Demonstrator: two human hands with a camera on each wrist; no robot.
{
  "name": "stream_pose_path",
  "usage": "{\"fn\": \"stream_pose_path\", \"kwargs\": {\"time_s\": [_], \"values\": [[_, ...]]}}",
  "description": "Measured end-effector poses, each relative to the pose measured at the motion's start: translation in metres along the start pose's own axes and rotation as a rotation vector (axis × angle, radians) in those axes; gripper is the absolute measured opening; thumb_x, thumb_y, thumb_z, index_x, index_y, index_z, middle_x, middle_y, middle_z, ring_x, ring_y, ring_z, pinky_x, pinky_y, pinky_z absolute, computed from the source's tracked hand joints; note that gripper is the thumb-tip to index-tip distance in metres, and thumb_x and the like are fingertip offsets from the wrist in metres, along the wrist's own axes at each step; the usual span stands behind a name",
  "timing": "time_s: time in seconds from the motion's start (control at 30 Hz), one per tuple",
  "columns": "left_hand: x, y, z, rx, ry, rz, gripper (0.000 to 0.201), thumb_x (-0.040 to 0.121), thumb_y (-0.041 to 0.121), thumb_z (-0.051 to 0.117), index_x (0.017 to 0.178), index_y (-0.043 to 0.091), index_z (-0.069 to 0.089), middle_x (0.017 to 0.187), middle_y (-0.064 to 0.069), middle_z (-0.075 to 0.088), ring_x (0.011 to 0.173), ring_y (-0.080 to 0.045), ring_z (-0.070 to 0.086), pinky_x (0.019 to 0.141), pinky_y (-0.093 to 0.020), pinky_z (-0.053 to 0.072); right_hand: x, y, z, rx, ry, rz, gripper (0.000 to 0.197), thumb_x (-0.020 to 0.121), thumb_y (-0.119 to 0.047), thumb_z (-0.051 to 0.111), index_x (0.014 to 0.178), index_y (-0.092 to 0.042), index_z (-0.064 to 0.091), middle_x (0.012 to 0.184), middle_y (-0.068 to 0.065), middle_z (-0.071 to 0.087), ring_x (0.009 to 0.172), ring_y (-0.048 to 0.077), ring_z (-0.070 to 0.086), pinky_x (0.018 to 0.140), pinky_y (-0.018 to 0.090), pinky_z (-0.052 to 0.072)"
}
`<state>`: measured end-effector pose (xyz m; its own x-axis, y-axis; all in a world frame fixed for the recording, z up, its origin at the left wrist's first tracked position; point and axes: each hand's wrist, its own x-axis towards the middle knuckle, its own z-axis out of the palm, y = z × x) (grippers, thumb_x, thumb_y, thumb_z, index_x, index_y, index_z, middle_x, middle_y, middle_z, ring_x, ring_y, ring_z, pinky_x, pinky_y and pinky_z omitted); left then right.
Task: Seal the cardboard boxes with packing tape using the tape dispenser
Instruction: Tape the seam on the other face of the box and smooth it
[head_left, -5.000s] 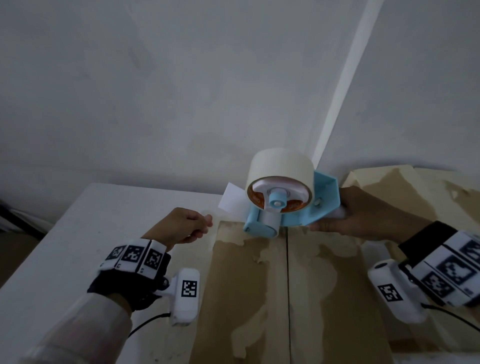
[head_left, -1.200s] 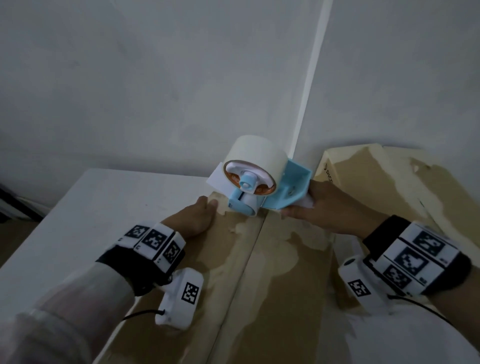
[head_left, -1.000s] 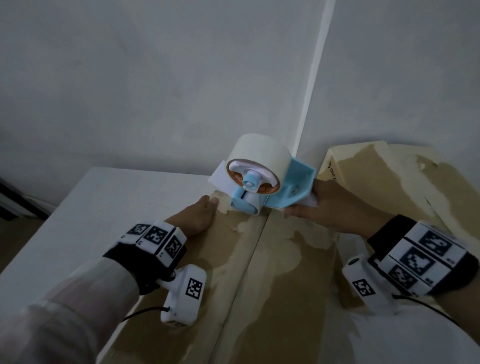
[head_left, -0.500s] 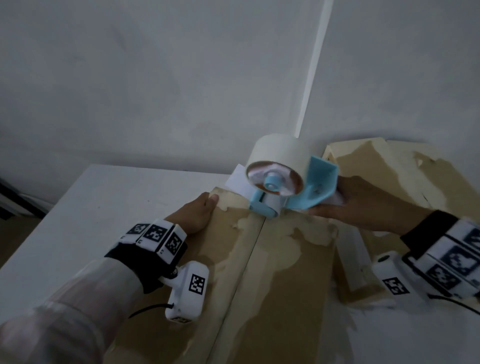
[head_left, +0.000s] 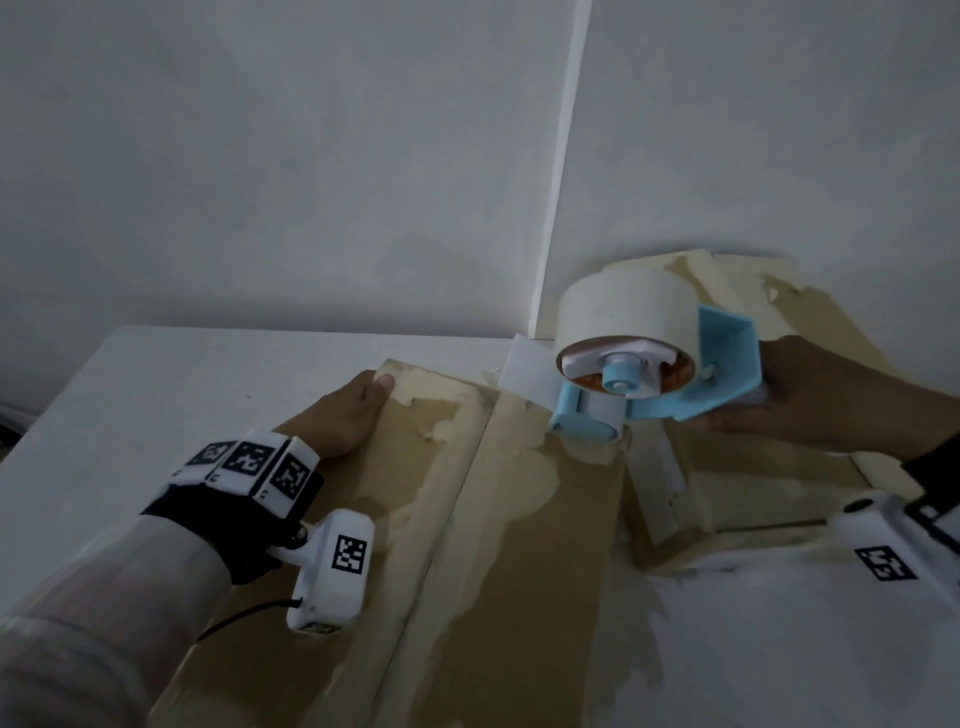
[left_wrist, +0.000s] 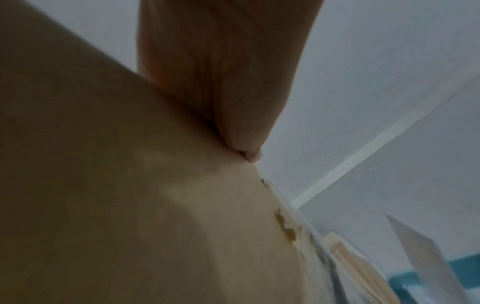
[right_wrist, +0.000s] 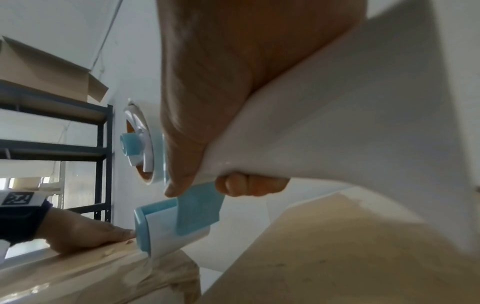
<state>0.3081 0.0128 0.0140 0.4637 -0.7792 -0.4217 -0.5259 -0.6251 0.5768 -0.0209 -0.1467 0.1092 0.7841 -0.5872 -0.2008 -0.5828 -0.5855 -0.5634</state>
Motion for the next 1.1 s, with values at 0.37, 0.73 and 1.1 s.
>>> {"fn": "stream_pose_path", "kwargs": {"time_s": [0.37, 0.73, 1.1], "values": [[0.002, 0.000, 0.001, 0.025, 0.001, 0.036, 0.076, 0.084, 0.069, 0.009, 0.130, 0.018, 0.042, 0.134, -0.013, 0.049, 0.118, -0.031, 0.049, 0.105, -0.047, 0.035, -0.041, 0.043, -0.016, 0.171, 0.091, 0.113, 0.051, 0.024, -0.096, 0.049, 0.070, -0.073, 0.053, 0.069, -0.052, 0.054, 0.072, -0.027, 0.054, 0.061, -0.006, 0.040], [-0.004, 0.003, -0.002, 0.106, 0.050, -0.023, 0.057, 0.095, 0.050, 0.012, 0.134, 0.017, 0.038, 0.138, -0.015, 0.045, 0.122, -0.033, 0.045, 0.099, -0.039, 0.032, -0.054, 0.032, -0.001, 0.200, 0.055, 0.069, 0.068, 0.025, -0.094, 0.050, 0.080, -0.057, 0.061, 0.082, -0.036, 0.065, 0.078, -0.011, 0.062, 0.062, 0.008, 0.046], [-0.008, 0.007, -0.003, 0.170, 0.044, -0.037, 0.056, 0.096, 0.047, 0.011, 0.140, 0.018, 0.032, 0.142, -0.017, 0.041, 0.125, -0.036, 0.042, 0.102, -0.040, 0.031, -0.054, 0.036, 0.003, 0.107, 0.073, 0.085, 0.066, 0.033, -0.082, 0.065, 0.086, -0.044, 0.060, 0.090, -0.030, 0.066, 0.081, -0.012, 0.060, 0.065, 0.017, 0.049]]}}
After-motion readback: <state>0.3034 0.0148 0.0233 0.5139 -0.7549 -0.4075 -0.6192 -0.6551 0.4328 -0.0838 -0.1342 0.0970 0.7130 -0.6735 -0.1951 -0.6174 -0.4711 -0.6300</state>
